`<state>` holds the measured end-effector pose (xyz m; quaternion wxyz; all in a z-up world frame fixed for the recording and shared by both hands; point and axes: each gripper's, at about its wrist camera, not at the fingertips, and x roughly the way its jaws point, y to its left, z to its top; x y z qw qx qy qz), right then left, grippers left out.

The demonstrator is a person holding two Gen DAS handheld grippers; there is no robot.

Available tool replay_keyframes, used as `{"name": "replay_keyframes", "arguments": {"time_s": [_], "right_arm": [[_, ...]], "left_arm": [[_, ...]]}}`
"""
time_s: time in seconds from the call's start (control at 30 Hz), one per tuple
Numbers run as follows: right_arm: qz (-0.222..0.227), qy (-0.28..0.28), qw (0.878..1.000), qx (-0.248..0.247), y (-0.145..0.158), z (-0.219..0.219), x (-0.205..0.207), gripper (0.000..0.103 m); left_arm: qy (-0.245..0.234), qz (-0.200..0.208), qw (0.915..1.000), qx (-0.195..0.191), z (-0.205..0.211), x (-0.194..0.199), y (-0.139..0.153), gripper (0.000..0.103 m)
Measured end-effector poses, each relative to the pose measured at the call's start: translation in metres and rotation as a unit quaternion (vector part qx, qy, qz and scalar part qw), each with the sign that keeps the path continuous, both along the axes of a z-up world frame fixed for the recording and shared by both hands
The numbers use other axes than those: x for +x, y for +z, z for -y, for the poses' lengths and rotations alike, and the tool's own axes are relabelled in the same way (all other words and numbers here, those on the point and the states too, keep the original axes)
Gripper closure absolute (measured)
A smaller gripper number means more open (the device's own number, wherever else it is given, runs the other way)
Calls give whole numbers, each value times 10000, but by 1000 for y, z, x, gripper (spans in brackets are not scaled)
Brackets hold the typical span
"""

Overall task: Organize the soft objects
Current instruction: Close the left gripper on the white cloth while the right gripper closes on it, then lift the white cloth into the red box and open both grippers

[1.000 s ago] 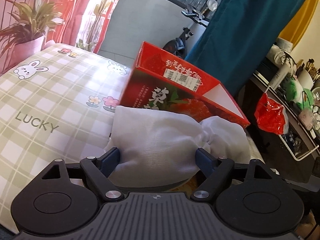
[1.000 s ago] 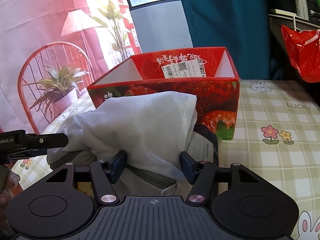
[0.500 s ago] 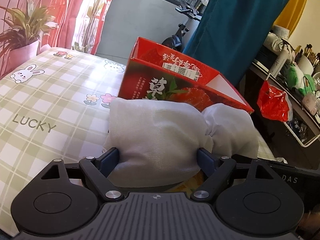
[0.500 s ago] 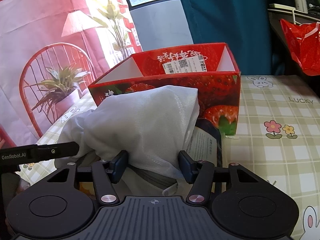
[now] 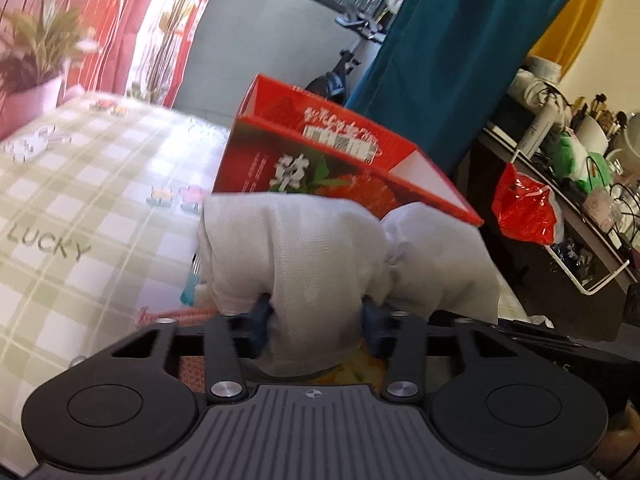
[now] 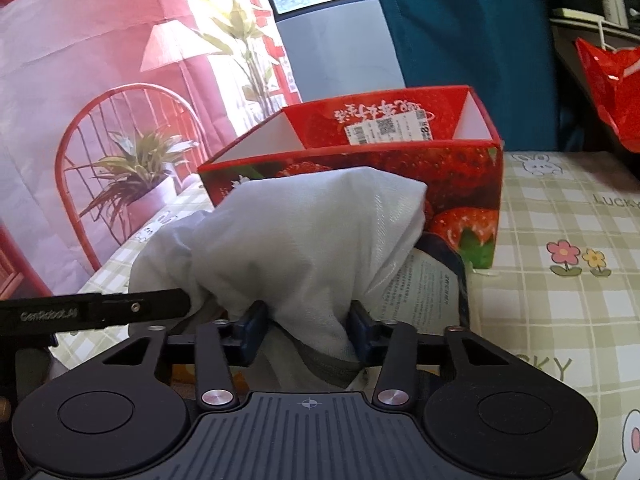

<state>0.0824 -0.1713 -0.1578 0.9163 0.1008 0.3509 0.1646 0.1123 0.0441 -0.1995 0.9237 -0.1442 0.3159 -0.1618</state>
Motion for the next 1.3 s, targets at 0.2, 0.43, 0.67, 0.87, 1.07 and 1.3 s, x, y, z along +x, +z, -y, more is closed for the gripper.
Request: {"name": "replay_keyframes", "arguments": {"time_s": [0.2,0.43,0.67,0.87,1.07,1.3], "right_arm": [[220,161,9996,86,11,-2,-5,91],[668,209,9974,147,33,1,-11,94],[753,160,9969,176,39,5,-12,94],[774,138,9967,181,39,5,-14,94],[1000,201,9947,156,50,6,-9,94],[1645,238,9860,-141,92,14,36,94]], "left_arm": [[-44,387,9989,278,9,-9,13,74],[-58,823,9959,376,12,-15,34,85],[-73,759,9967,295,14,-15,33,86],[-67,876,9953,412,17,-16,37,86],[-112,1190,9916,504,16,-5,60,86],[-175,1807,9817,572,27,41,108,86]]}}
